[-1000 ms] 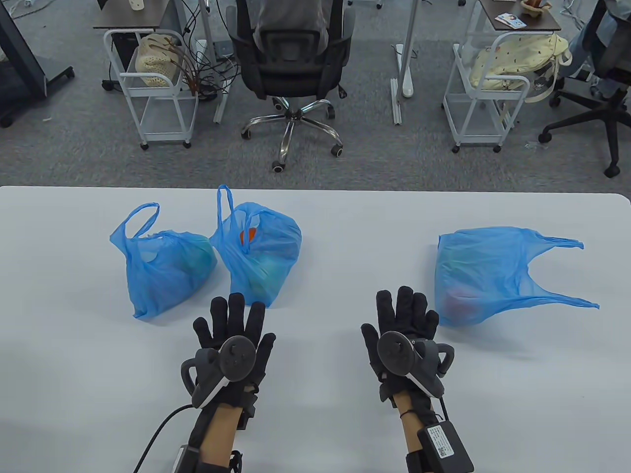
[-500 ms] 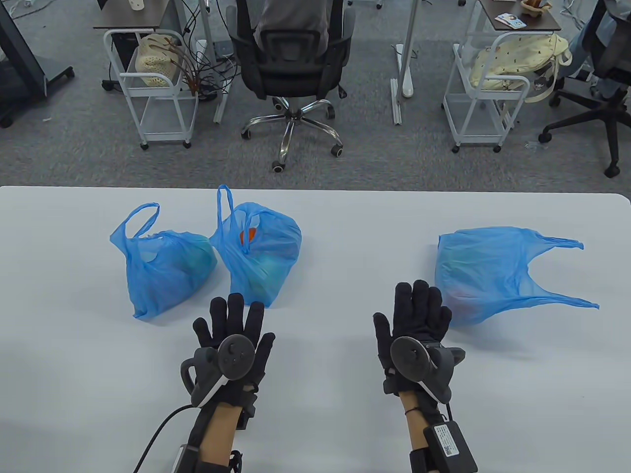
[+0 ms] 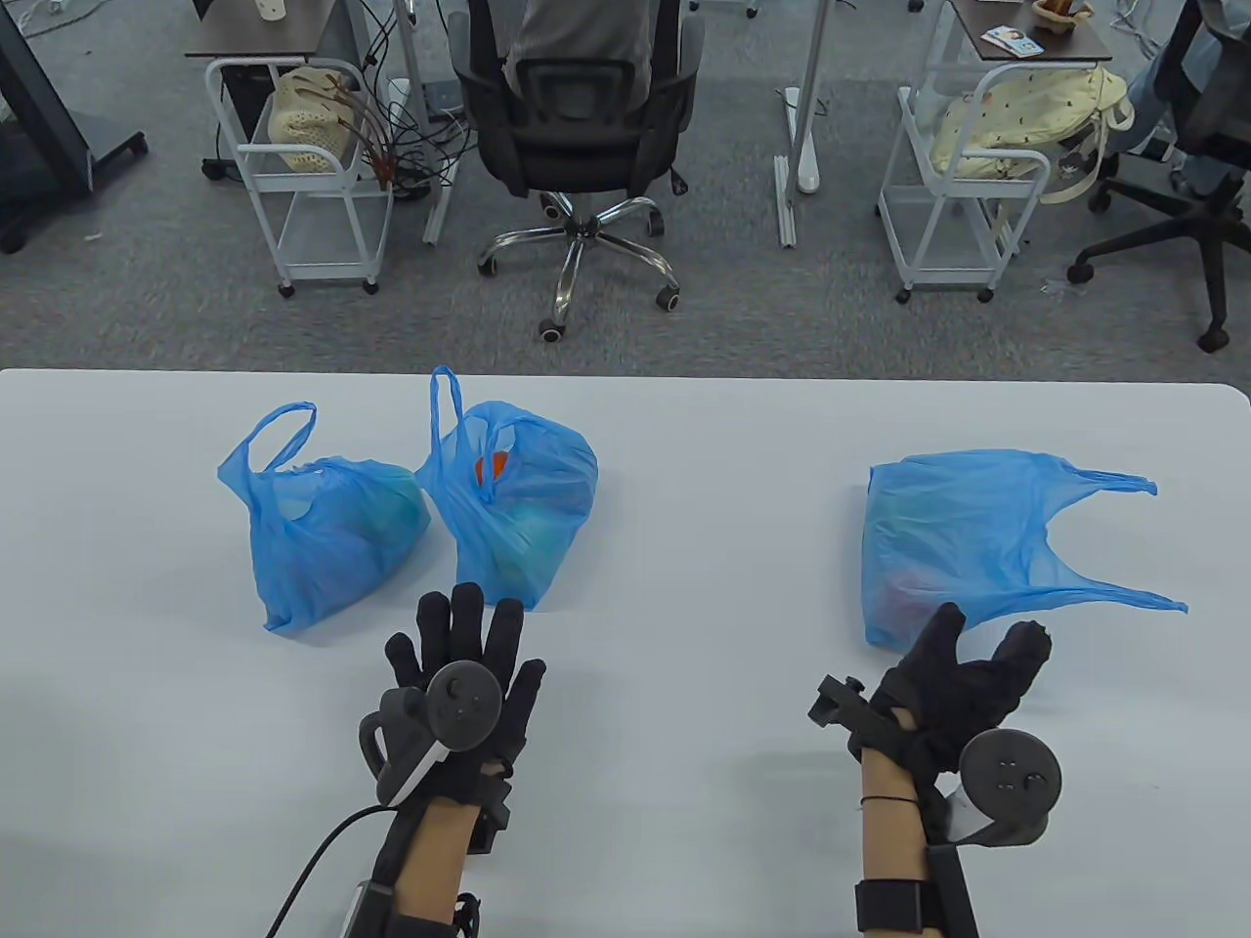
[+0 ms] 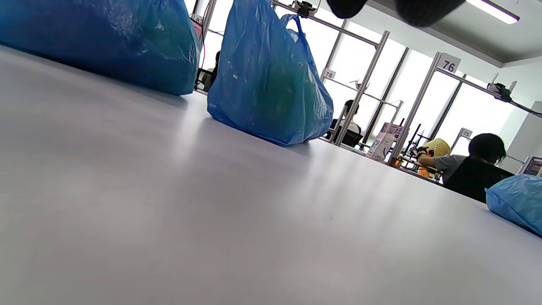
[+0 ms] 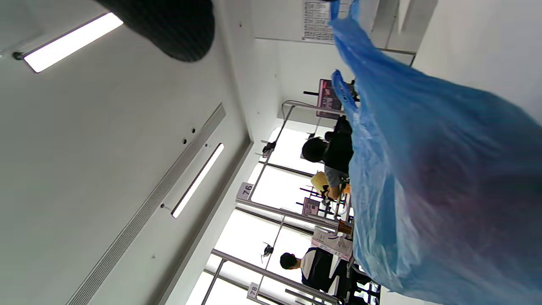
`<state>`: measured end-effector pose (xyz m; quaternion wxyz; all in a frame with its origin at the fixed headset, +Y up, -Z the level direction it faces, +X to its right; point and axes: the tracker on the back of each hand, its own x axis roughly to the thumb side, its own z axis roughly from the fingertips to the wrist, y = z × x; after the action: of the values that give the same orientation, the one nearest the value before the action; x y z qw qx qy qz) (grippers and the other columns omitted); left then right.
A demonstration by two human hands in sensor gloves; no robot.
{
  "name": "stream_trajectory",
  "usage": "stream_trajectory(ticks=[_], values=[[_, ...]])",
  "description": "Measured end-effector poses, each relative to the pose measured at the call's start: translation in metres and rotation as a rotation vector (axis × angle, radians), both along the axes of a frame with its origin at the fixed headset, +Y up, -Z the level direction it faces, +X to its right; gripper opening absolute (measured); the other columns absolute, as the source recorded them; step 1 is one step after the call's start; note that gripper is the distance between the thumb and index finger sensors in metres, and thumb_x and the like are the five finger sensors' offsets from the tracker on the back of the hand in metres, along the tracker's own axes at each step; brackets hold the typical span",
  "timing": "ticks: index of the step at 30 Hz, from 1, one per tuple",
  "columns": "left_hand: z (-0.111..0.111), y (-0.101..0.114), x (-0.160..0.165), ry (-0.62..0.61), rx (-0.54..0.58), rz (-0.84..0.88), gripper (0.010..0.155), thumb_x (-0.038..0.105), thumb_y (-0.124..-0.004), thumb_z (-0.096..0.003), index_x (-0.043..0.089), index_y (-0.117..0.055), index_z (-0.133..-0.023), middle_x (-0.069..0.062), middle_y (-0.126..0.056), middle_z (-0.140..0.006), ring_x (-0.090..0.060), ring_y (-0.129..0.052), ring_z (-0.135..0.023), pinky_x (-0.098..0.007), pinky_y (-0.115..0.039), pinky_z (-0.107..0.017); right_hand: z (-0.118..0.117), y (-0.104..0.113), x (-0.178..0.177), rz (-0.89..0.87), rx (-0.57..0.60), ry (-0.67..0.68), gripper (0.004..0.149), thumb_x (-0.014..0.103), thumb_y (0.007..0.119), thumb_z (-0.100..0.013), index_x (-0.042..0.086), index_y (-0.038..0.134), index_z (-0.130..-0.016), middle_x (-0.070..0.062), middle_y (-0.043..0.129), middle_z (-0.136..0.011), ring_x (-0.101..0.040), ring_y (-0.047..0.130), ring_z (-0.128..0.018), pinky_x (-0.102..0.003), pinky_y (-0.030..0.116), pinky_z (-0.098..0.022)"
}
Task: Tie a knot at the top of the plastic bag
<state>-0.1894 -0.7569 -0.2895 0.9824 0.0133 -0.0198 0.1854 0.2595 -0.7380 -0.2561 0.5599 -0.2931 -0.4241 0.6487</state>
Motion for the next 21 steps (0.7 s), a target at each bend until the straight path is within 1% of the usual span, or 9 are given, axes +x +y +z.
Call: stream_trajectory(ticks=[2,6,8,11,13,16,19,20,21], values=[[0.0,0.0,0.0,-0.003,-0.007,0.015,0.063,0.064,-0.048,-0.0557,0.046,-0.031,-0.113,0.004,-0.011,-0.126,-0.033,-0.005,-0.113,-0.065,-0.009,-0.072,-0.002,-0.009,0.009,-0.092,-0.028,0.016,0.083,0.038,0.078,-0.055,-0.003,0.022,-0.099,-0.033,0.029,-0.099,-0.061,0.032,-0.088,-0.072,0.029,-0.055],[0.0,0.0,0.001,0.004,-0.014,0.007,0.063,0.063,-0.048,-0.0558,0.045,-0.033,-0.114,0.003,-0.012,-0.126,-0.033,-0.005,-0.113,-0.065,-0.007,-0.071,-0.009,-0.024,0.022,-0.194,-0.081,0.039,0.086,0.039,0.08,-0.054,-0.004,0.021,-0.1,-0.034,0.025,-0.1,-0.062,0.029,-0.089,-0.072,0.029,-0.055],[0.0,0.0,0.001,0.003,-0.01,0.005,0.063,0.063,-0.049,-0.0557,0.045,-0.034,-0.114,0.003,-0.012,-0.126,-0.033,-0.005,-0.112,-0.065,-0.008,-0.071,-0.015,-0.029,0.026,-0.251,-0.084,0.065,0.087,0.038,0.081,-0.053,-0.004,0.022,-0.1,-0.035,0.026,-0.1,-0.063,0.028,-0.09,-0.072,0.029,-0.056],[0.0,0.0,0.001,0.001,-0.013,0.006,0.063,0.063,-0.049,-0.0557,0.045,-0.034,-0.114,0.003,-0.012,-0.126,-0.033,-0.005,-0.112,-0.065,-0.008,-0.071,-0.028,-0.033,0.034,-0.229,-0.123,0.101,0.086,0.038,0.084,-0.051,-0.004,0.028,-0.101,-0.035,0.035,-0.101,-0.062,0.035,-0.091,-0.072,0.032,-0.056],[-0.002,0.0,0.0,0.007,-0.015,0.0,0.063,0.063,-0.048,-0.0558,0.045,-0.034,-0.114,0.003,-0.012,-0.126,-0.033,-0.005,-0.113,-0.065,-0.008,-0.071,-0.034,-0.035,0.041,-0.196,-0.187,0.124,0.087,0.04,0.084,-0.05,-0.004,0.029,-0.101,-0.035,0.036,-0.101,-0.062,0.037,-0.091,-0.072,0.034,-0.055],[-0.003,-0.001,-0.001,0.012,-0.028,0.015,0.062,0.063,-0.048,-0.0559,0.045,-0.034,-0.114,0.003,-0.012,-0.126,-0.033,-0.005,-0.113,-0.065,-0.008,-0.071,-0.041,-0.037,0.048,-0.215,-0.184,0.119,0.086,0.039,0.087,-0.049,-0.003,0.034,-0.102,-0.033,0.046,-0.099,-0.061,0.047,-0.09,-0.072,0.041,-0.055],[-0.004,-0.001,-0.002,0.015,-0.028,0.018,0.062,0.064,-0.048,-0.0561,0.045,-0.034,-0.114,0.003,-0.012,-0.126,-0.033,-0.005,-0.113,-0.065,-0.008,-0.072,-0.047,-0.039,0.054,-0.221,-0.194,0.108,0.081,0.036,0.088,-0.048,-0.003,0.041,-0.101,-0.027,0.066,-0.093,-0.056,0.067,-0.084,-0.071,0.051,-0.053],[-0.004,-0.001,-0.002,0.016,-0.029,0.017,0.063,0.064,-0.048,-0.0561,0.045,-0.034,-0.114,0.003,-0.012,-0.126,-0.033,-0.005,-0.113,-0.065,-0.009,-0.072,-0.048,-0.04,0.056,-0.223,-0.191,0.098,0.078,0.035,0.088,-0.048,-0.002,0.044,-0.101,-0.024,0.071,-0.09,-0.054,0.072,-0.081,-0.071,0.053,-0.053],[-0.004,-0.001,-0.002,0.015,-0.031,0.018,0.063,0.064,-0.048,-0.0561,0.045,-0.034,-0.114,0.003,-0.012,-0.126,-0.033,-0.005,-0.113,-0.065,-0.009,-0.072,-0.047,-0.042,0.058,-0.232,-0.174,0.094,0.072,0.033,0.089,-0.047,0.001,0.052,-0.1,-0.021,0.078,-0.086,-0.052,0.077,-0.078,-0.07,0.056,-0.052]])
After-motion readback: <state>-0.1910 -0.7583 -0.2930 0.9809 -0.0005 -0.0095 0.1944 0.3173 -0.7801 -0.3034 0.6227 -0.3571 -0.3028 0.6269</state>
